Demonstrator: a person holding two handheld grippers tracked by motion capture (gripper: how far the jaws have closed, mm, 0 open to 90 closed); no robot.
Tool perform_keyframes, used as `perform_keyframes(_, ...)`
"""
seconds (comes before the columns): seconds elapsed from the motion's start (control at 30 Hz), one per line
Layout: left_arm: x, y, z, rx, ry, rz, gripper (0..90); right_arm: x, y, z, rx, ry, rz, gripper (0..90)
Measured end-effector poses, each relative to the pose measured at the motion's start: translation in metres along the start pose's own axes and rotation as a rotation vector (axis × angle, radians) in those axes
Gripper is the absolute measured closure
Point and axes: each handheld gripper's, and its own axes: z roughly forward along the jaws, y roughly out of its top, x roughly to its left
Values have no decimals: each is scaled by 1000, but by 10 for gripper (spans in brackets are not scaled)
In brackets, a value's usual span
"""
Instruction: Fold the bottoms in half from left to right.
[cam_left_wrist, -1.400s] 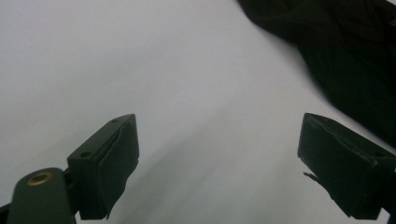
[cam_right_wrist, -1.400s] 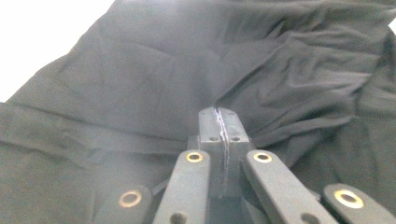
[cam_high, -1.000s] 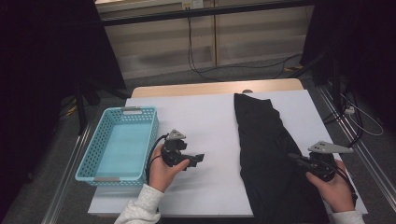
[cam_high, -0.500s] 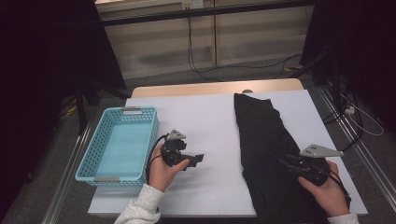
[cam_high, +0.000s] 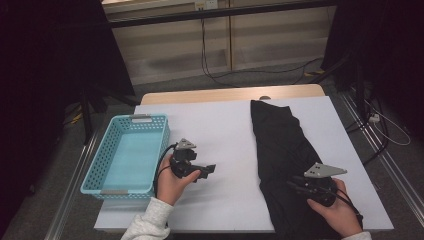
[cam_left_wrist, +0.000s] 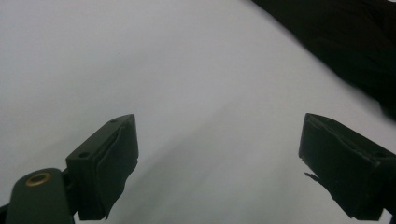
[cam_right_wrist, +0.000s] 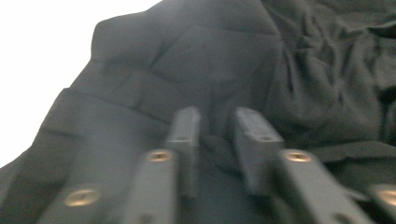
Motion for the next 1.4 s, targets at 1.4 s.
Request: perform_keyframes(1.4,2,0,-2,-5,22,-8,123,0,0,-17,-42,23,-6,551)
